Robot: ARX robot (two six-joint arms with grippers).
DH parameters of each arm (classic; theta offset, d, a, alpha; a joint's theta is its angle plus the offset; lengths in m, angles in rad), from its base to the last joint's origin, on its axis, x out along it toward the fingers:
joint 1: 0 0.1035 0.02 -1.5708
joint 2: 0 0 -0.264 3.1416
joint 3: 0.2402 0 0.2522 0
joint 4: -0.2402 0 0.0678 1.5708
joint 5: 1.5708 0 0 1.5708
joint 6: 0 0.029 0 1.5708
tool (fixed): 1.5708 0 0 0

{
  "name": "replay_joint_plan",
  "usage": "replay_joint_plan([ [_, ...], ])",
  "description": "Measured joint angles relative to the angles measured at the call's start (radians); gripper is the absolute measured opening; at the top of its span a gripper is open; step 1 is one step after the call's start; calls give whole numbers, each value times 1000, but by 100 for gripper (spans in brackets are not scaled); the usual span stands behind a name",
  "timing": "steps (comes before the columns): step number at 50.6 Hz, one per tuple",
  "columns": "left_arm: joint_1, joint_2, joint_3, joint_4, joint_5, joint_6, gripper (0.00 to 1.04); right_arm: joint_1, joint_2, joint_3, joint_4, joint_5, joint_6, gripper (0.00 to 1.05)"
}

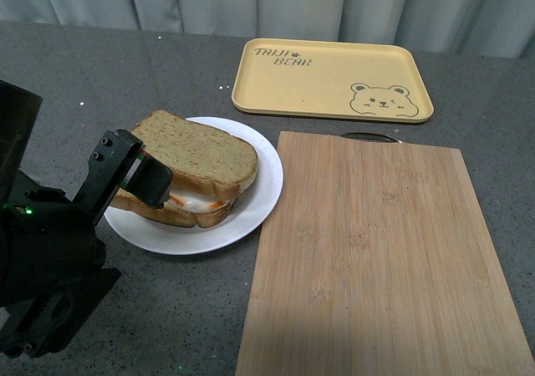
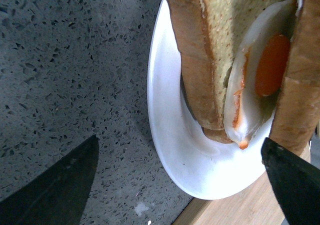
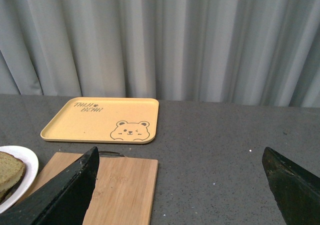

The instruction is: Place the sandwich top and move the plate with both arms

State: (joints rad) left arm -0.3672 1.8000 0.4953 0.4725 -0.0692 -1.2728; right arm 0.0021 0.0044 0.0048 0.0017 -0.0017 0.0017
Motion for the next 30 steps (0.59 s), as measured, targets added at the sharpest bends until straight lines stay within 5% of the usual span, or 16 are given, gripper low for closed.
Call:
replay_joint_plan([
  [30, 15, 137, 64, 57, 1, -147, 10, 0, 0, 0, 0, 0, 0, 95],
])
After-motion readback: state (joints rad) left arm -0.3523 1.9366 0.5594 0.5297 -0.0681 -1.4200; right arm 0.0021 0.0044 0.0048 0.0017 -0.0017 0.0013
